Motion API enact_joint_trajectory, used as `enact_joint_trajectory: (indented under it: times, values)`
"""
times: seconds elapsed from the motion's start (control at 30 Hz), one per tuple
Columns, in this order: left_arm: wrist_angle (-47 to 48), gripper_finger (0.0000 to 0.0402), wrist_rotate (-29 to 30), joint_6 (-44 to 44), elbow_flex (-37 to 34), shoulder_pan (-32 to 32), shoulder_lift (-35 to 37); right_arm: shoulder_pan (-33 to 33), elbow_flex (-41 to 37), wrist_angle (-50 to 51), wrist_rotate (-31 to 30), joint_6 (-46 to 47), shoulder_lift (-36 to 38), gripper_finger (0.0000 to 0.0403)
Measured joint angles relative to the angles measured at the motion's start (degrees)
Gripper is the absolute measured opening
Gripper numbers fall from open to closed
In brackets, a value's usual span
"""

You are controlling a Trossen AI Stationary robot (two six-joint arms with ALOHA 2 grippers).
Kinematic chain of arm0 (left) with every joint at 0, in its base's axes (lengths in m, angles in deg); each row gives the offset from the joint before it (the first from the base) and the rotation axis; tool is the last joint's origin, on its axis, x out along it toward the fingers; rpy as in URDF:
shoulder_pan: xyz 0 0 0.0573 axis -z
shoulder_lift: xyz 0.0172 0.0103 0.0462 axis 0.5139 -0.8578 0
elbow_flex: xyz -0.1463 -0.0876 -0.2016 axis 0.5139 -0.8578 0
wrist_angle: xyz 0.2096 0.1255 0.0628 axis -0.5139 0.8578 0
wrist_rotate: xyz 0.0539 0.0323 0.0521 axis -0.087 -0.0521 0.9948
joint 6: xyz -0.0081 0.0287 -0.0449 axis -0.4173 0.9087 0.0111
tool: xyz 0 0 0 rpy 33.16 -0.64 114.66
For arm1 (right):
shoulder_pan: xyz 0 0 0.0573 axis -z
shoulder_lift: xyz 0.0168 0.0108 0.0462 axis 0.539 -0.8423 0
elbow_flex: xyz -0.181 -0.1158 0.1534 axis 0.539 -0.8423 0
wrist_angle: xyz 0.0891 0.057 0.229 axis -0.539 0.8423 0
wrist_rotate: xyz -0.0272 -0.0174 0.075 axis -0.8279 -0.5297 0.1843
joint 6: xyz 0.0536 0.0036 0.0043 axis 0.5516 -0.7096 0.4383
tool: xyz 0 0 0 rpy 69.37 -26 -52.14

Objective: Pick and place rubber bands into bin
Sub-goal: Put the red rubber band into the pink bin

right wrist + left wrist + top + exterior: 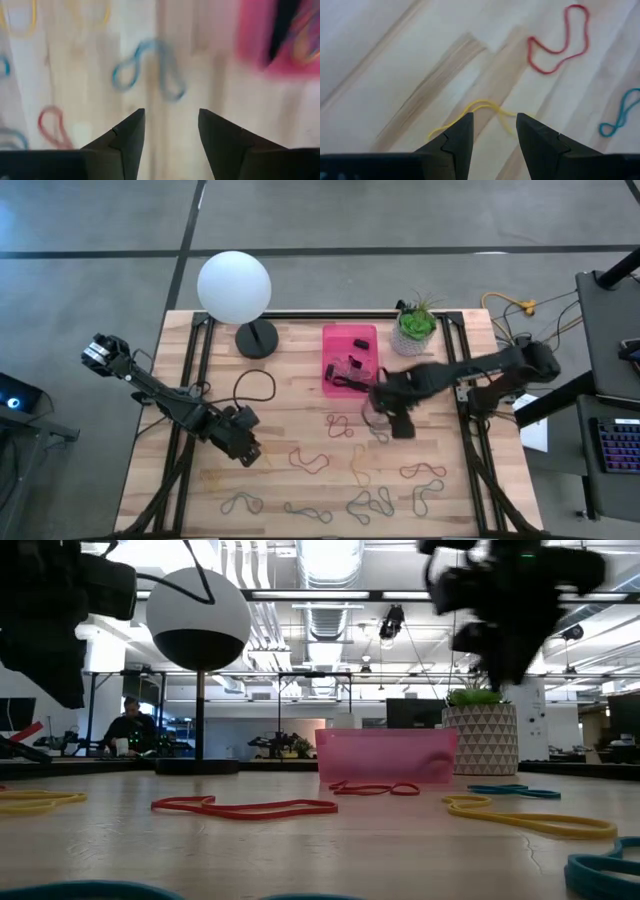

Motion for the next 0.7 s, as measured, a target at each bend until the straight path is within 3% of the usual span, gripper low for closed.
enact_joint_trajectory:
  times: [0.17, 0.37, 0.6, 0.7]
  values:
    - [-1.3, 0.0134, 0.0, 1.2, 0.0, 0.0, -0.7, -9.9, -10.0, -4.4, -0.3, 15.8, 6.4, 0.0173]
    - [-0.6, 0.0134, -4.6, 19.6, 0.0, 0.1, -2.0, -19.2, -17.3, -11.4, -7.4, 34.7, 12.2, 0.0172]
    - [15.3, 0.0134, -10.3, 33.1, -0.2, 0.1, -2.3, -21.7, -18.3, -11.7, -9.2, 38.6, 12.3, 0.0173]
    - [24.3, 0.0134, -11.6, 27.5, -0.4, -0.2, -2.3, -21.6, -18.3, -11.7, -9.7, 38.6, 11.9, 0.0172]
